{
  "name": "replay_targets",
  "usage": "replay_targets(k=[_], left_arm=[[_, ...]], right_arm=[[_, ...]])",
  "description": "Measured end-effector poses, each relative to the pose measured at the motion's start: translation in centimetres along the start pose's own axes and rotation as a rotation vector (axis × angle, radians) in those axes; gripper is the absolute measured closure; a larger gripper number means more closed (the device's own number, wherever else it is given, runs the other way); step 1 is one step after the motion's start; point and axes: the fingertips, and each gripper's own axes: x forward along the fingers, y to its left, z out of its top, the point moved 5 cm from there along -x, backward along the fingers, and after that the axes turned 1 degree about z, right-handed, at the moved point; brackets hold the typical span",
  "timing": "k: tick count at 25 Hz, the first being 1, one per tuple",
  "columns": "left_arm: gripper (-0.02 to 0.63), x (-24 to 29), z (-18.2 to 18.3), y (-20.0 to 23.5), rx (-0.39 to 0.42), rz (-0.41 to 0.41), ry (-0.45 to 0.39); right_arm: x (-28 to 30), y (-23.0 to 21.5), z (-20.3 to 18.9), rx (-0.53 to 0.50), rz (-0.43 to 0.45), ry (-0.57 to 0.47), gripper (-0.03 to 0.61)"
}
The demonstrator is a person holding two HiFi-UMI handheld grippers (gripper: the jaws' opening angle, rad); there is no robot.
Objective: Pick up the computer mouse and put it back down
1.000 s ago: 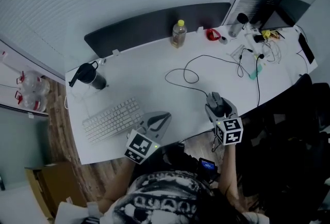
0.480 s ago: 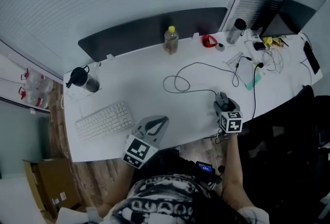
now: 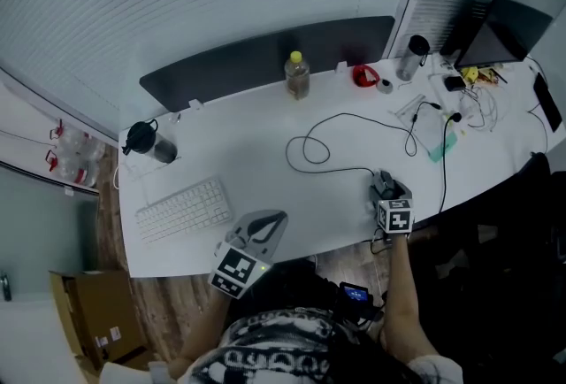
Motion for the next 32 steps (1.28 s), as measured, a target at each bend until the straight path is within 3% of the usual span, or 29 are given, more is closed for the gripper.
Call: replay_targets(k=[6, 8, 10, 14, 24, 32], left_arm=[[0.609, -0.3, -0.8, -0.9, 0.004, 0.001, 0.038], [0.609, -0.6, -1.1, -1.2, 0.001, 0.002, 0.052], [0.609, -1.2, -1.6, -1.4, -0.003, 0.005, 0.067], [0.609, -2.3, -2.9, -2.1, -0.014, -0.003, 0.097], [0.609, -4.8, -3.8, -3.8, 0.025, -0.083, 0.059], [0.609, -12.2, -6.8, -4.3, 0.051, -0.127, 0.017]], right_arm=[[0.0, 0.1, 0.1, -0.004, 0.001, -0.014, 0.269], [-0.3, 0.5, 0.2, -0.012, 0.003, -0.023, 0.158], [-1.2, 1.0, 0.5, -0.039, -0.027, -0.047, 0.152], [-4.7, 2.7, 1.5, -0.093, -0.096, -0.135, 0.189], [-12.9, 12.9, -1.4, 0.025, 0.029, -0.25, 0.29], [-18.4, 23.6, -3.4, 0.061, 0.078, -0.31, 0.334]])
